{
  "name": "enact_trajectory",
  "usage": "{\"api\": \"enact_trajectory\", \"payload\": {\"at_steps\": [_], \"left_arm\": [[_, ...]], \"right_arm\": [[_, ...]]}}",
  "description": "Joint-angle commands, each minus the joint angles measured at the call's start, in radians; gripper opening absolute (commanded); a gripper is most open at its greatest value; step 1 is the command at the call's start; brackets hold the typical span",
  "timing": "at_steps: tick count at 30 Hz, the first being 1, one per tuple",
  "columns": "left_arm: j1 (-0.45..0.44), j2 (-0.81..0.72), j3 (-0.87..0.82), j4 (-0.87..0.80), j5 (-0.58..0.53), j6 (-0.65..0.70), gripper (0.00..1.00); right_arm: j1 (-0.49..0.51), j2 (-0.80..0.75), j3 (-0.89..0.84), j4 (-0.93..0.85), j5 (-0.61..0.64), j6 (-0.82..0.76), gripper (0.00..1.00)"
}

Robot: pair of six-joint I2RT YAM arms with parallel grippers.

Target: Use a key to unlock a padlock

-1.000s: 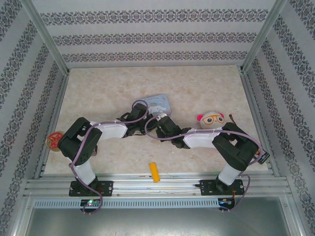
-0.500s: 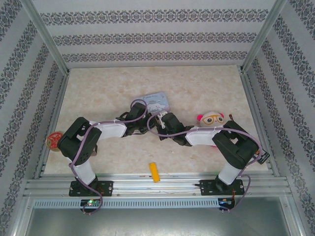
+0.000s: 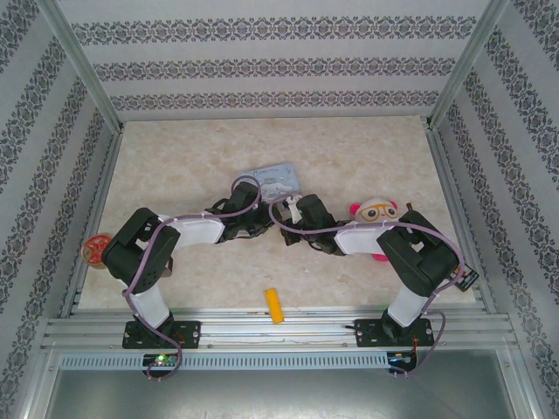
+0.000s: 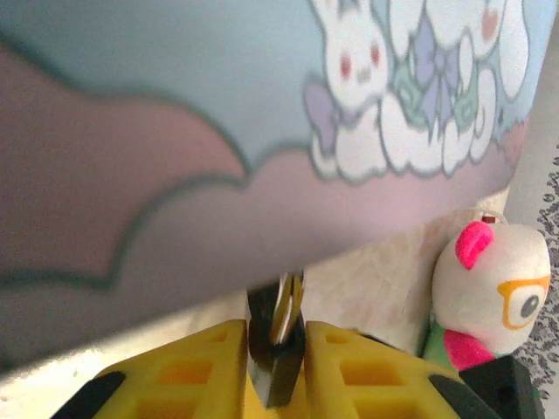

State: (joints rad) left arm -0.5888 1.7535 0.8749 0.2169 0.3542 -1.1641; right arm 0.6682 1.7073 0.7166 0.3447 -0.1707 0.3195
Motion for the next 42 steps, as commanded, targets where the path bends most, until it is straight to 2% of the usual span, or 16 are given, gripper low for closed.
{"api": "enact_trajectory", "payload": {"at_steps": [1,11,14,20,21,32,38,42], "left_arm": [[-0.005,-0.02,-0.019,0.03,0.032,-0.019,0.25],[0.004,-0.049,-0.042,0.071,0.015,-0.029,0.49],[0.006,-0.067,-0.047,0.072,0.004,-0.019,0.61],[0.009,-0.13,-0.054,0.049,-0.032,0.034,0.97],[0.01,-0.145,-0.053,0.033,-0.046,0.048,0.99],[0.037,-0.326,-0.04,-0.173,-0.221,0.213,0.99],[0.096,-0.445,-0.07,-0.242,-0.315,0.285,0.99],[0.149,-0.516,-0.112,-0.25,-0.334,0.309,0.99]], "right_arm": [[-0.02,0.002,-0.009,0.066,-0.021,0.051,0.0],[-0.047,0.01,-0.029,0.108,-0.057,0.118,0.0],[-0.05,0.016,-0.031,0.118,-0.067,0.131,0.0],[-0.06,0.038,-0.025,0.123,-0.065,0.163,0.0],[-0.06,0.042,-0.022,0.125,-0.065,0.17,0.0],[-0.064,0.052,-0.023,0.129,-0.05,0.233,0.0],[-0.064,0.055,-0.022,0.127,-0.046,0.259,0.0],[-0.065,0.055,-0.02,0.126,-0.044,0.276,0.0]]}}
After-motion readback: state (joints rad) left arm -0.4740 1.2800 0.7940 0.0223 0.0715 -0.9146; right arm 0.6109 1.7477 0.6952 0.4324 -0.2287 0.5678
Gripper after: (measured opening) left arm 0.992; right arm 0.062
